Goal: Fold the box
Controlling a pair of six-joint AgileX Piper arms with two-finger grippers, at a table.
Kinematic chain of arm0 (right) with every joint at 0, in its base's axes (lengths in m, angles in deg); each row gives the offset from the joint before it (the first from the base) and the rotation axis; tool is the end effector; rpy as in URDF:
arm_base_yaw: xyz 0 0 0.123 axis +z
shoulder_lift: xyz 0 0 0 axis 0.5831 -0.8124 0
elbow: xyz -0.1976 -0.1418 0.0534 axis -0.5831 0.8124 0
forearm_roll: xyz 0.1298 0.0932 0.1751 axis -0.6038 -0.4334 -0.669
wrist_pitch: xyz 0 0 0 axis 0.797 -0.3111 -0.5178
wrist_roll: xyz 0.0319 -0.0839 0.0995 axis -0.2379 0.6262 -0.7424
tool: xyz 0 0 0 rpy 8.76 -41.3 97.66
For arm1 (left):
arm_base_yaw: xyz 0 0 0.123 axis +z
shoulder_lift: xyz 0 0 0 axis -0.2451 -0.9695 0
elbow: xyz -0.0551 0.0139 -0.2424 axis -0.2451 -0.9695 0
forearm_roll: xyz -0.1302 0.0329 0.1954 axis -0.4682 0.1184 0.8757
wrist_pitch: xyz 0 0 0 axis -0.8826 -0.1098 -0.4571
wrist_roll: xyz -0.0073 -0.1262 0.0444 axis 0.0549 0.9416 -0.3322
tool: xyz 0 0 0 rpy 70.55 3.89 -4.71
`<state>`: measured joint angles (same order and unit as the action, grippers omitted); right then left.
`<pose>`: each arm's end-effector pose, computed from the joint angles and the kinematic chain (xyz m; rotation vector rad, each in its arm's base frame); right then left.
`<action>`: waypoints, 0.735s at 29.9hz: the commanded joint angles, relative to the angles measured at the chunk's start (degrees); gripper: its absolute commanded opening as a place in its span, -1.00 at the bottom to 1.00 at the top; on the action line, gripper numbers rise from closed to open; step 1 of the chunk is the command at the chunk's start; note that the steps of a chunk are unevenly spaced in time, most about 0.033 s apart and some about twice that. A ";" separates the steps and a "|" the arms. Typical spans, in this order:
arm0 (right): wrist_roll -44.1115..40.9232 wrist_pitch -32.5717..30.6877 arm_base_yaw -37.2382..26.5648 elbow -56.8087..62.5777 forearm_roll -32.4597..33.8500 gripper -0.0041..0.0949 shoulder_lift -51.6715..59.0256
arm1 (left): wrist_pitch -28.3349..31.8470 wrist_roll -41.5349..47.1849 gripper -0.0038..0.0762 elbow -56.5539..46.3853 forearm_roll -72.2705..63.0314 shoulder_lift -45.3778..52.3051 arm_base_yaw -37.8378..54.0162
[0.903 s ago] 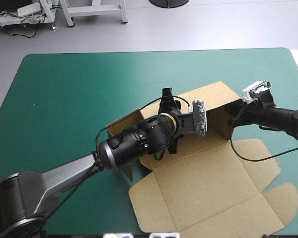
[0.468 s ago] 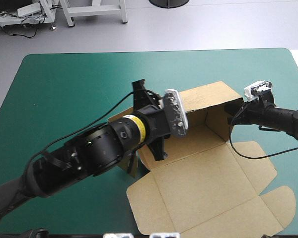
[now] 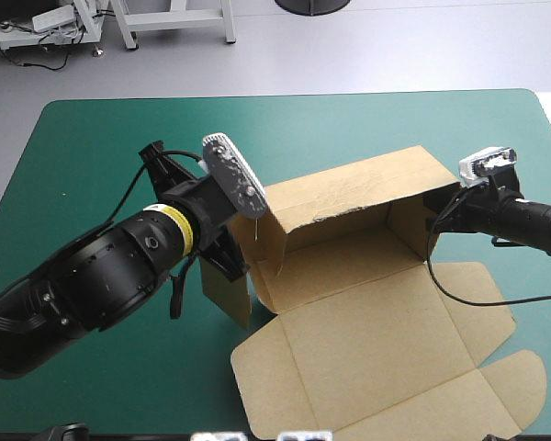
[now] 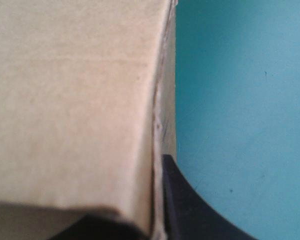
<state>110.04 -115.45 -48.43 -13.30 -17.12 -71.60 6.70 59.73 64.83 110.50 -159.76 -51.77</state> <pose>0.2932 0.0219 0.2558 -0.4336 2.1280 0.5080 0.1771 -0.1995 0.4145 1.0918 1.8520 0.2073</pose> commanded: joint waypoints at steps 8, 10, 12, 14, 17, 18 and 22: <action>-21.48 -9.79 0.04 -4.89 19.71 -0.93 8.35 | 2.33 -0.19 -0.92 1.62 -2.57 3.07 20.40; -23.34 -11.94 0.04 -6.67 21.47 -0.93 8.34 | 4.42 -1.61 -0.92 1.62 -6.27 3.07 24.88; -24.43 -14.19 0.04 -8.83 21.61 -0.93 8.34 | 6.24 -3.45 -0.92 1.62 -9.88 3.07 29.53; -25.93 -15.21 0.04 -11.42 22.25 -0.93 8.34 | 7.70 -4.96 -0.92 1.62 -13.00 3.07 34.82; -30.00 -17.31 0.04 -15.83 26.03 -0.93 7.47 | 8.33 -7.82 -0.92 1.62 -18.61 3.07 42.03; -31.69 -18.86 0.04 -17.65 27.57 -0.93 6.83 | 8.33 -9.09 -0.92 1.62 -20.93 3.07 43.73; -33.38 -24.41 0.45 -23.27 30.03 -0.93 1.09 | 8.05 -14.12 -0.92 1.62 -28.82 2.94 49.86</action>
<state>79.31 -132.53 -48.43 -32.78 11.26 -68.10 11.51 48.36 64.83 86.24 -158.10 -4.84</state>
